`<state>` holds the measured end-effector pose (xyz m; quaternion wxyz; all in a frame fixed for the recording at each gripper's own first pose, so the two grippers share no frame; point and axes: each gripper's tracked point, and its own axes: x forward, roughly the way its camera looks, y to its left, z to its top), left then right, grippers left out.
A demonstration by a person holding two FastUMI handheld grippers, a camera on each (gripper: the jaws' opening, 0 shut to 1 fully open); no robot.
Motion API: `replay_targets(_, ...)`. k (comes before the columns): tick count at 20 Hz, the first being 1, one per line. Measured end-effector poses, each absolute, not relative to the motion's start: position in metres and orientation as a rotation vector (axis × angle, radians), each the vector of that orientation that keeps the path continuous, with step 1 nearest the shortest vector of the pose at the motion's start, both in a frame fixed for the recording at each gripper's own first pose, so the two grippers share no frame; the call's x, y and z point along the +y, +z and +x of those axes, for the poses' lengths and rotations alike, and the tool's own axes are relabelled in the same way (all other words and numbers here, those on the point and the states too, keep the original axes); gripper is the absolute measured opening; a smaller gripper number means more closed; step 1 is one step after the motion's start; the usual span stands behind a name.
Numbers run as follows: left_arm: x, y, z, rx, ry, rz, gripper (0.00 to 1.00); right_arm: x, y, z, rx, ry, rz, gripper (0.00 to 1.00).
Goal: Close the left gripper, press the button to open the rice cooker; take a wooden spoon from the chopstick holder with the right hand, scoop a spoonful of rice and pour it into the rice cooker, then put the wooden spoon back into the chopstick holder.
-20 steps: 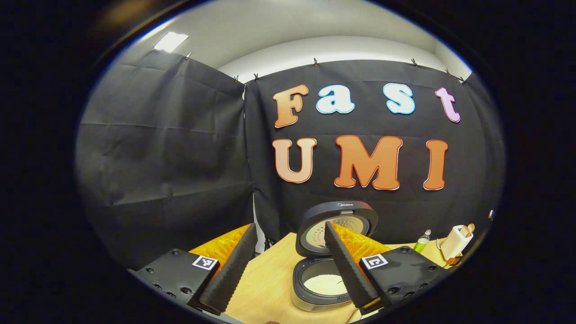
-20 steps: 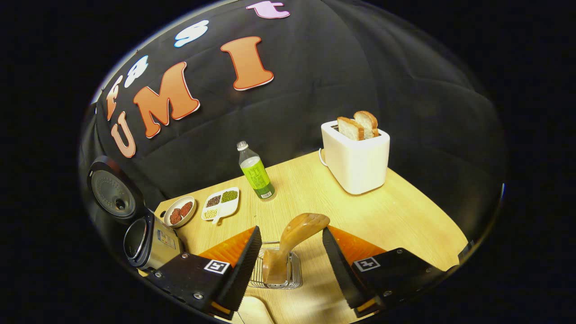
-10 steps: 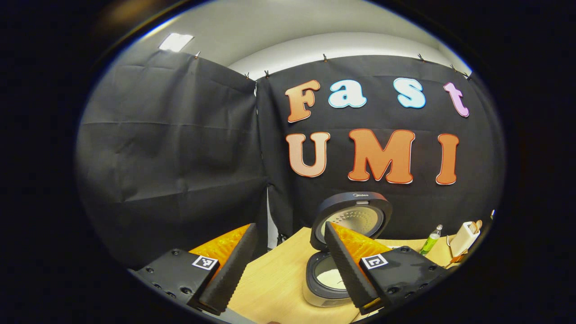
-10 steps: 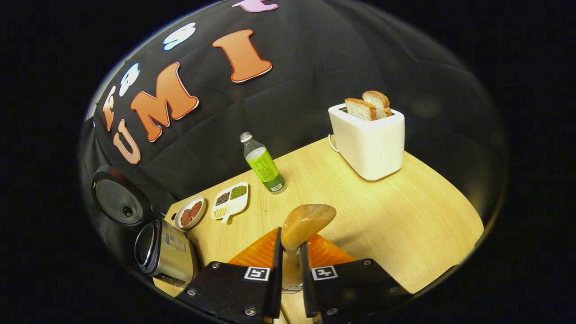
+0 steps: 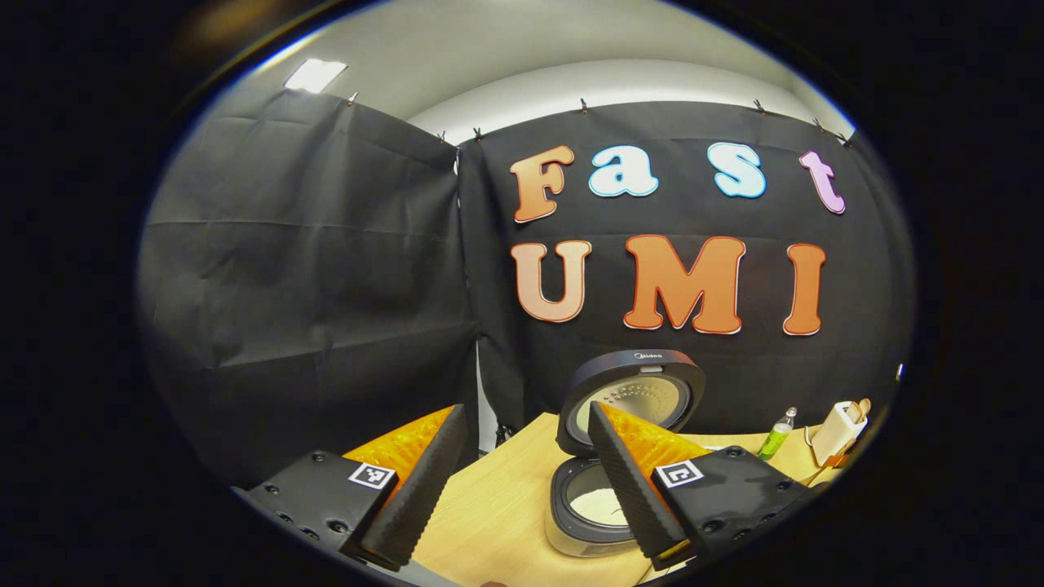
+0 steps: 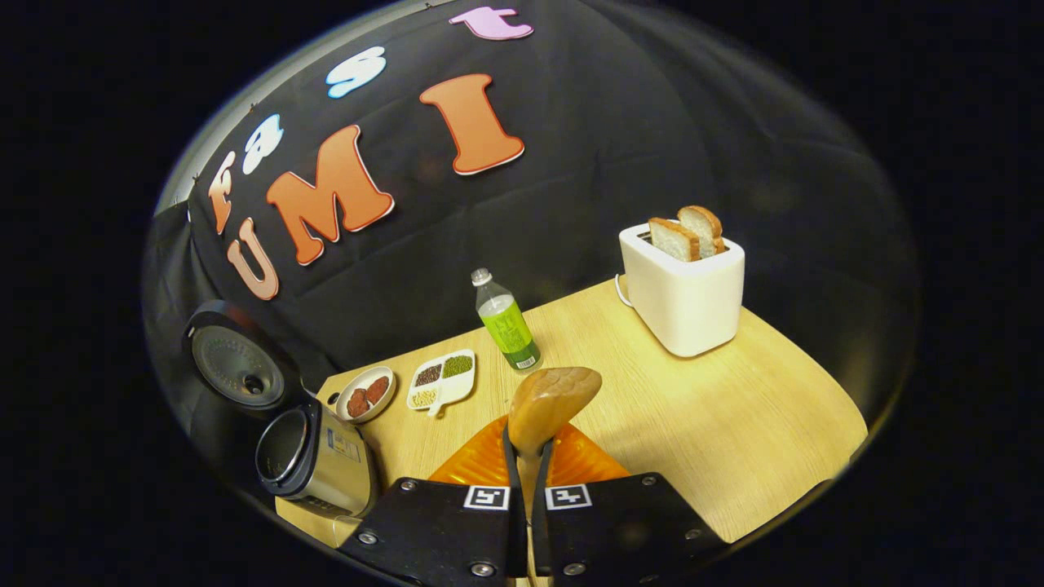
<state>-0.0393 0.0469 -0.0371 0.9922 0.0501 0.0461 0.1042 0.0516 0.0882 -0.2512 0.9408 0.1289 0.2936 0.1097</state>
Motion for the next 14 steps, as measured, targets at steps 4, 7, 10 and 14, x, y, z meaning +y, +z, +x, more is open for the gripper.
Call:
replay_targets(4,0.054,-0.033,-0.024,0.09,0.149,0.127,1.0,0.084,-0.214,0.036,0.522,0.181,0.263,0.02)
replay_targets(7,0.058,-0.032,-0.004,0.086,0.078,0.115,1.0,0.091,-0.187,0.012,0.461,0.157,0.236,0.02)
replay_targets(10,0.063,-0.036,0.017,0.098,-0.003,0.097,1.0,0.102,-0.17,-0.014,0.409,0.123,0.178,0.02)
replay_targets(14,0.074,-0.034,0.036,0.085,-0.084,0.118,0.99,0.124,-0.162,-0.05,0.374,0.081,0.12,0.02)
